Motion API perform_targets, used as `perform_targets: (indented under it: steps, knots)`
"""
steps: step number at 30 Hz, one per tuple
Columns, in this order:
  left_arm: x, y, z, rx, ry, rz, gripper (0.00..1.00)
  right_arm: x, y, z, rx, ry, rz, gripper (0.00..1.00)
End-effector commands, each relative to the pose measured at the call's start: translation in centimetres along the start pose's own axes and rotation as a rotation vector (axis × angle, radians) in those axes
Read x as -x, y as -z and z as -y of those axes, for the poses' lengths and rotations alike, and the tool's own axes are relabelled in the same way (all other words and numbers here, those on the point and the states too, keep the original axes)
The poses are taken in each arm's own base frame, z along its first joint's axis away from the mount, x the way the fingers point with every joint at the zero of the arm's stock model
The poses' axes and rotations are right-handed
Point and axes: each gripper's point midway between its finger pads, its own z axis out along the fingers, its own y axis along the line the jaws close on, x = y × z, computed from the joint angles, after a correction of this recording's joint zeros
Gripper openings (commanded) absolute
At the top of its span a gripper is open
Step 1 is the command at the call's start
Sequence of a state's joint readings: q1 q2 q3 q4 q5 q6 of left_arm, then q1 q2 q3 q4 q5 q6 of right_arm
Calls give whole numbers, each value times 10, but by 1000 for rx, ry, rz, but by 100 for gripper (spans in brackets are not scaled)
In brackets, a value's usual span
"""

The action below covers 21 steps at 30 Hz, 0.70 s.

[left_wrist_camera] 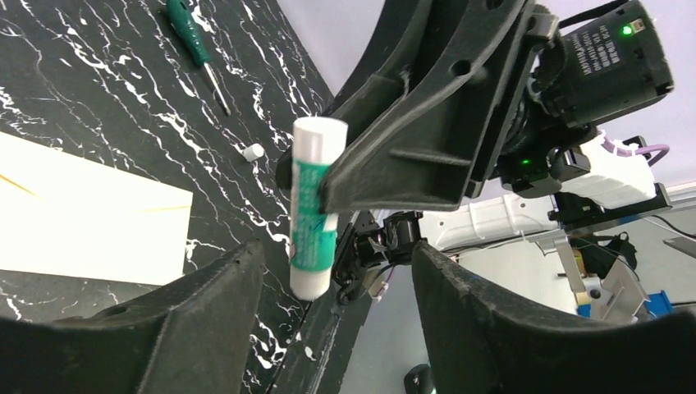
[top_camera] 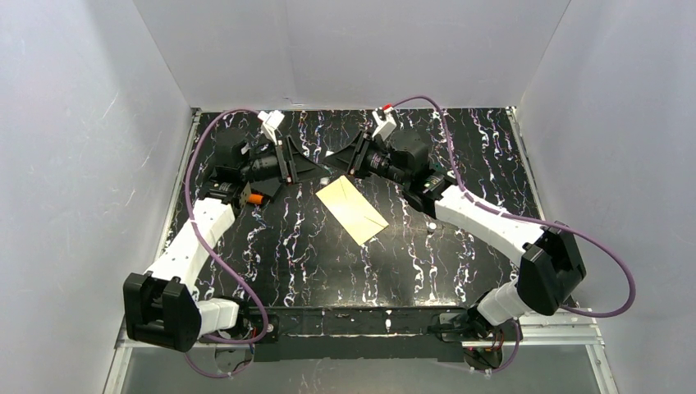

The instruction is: Place the letter into the envelope and seal it

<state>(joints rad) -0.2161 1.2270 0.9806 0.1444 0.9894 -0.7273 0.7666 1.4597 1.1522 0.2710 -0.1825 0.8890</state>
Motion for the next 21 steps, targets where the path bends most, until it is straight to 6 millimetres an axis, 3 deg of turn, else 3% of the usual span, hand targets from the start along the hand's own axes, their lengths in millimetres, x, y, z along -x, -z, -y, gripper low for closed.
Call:
perform_targets:
  steps: [1, 11, 14, 16, 18, 21]
  knots:
    - [2, -6, 9, -50, -12, -23, 61, 17, 0, -36, 132, -3, 29, 20]
    - [-1, -12, 5, -83, -9, -73, 29, 13, 2, -44, 176, -4, 8, 20]
    - [2, -12, 6, -80, -20, -66, 10, 7, 1, -40, 163, 11, -23, 21]
    - [4, -12, 6, -79, -38, -60, 0, 4, 1, -31, 111, 14, -45, 36]
    - [3, -12, 2, -72, -61, -56, 0, 9, 2, -18, 23, 11, -20, 62]
    - [-1, -11, -2, -69, -165, -49, 0, 14, -3, 3, -102, 22, -9, 77]
